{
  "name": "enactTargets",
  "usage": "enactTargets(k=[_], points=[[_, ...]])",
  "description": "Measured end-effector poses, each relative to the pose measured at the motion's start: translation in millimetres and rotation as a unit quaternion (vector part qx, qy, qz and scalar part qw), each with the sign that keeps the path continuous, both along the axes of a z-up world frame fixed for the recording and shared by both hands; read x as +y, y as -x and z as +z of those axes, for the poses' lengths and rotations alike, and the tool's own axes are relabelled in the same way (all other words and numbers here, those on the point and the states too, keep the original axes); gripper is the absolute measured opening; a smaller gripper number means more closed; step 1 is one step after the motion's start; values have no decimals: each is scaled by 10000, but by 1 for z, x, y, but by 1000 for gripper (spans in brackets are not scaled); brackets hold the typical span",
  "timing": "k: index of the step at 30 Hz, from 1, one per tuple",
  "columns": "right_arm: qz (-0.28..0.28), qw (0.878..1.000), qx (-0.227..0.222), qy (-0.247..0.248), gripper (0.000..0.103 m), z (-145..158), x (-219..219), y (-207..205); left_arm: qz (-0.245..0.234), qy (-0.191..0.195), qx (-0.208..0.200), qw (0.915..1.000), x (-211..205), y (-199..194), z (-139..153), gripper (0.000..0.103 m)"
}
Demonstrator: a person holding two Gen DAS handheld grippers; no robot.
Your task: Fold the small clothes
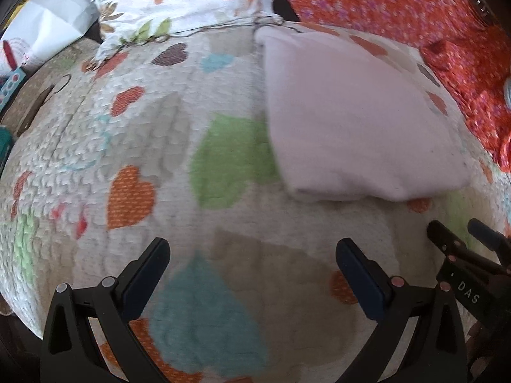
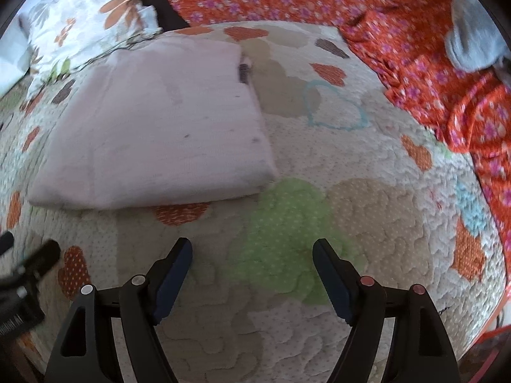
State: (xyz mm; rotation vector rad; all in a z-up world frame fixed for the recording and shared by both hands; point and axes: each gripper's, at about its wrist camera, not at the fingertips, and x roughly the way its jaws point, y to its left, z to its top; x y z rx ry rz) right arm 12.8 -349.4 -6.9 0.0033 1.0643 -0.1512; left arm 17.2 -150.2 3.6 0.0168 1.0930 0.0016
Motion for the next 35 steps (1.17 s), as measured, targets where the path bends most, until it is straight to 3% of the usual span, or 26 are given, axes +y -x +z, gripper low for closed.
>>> enactTargets(k=[10, 19, 35], points=[[153, 9997, -163, 94, 82, 1, 15, 3, -62, -204, 51, 9998, 25, 14, -8, 103], [524, 9981, -246, 193, 82, 0, 37, 6, 28, -8, 162, 9999, 36, 17, -14, 103], [484, 9985, -243, 89, 82, 1, 34, 5, -31, 26, 98, 9999, 33, 16, -13, 103]])
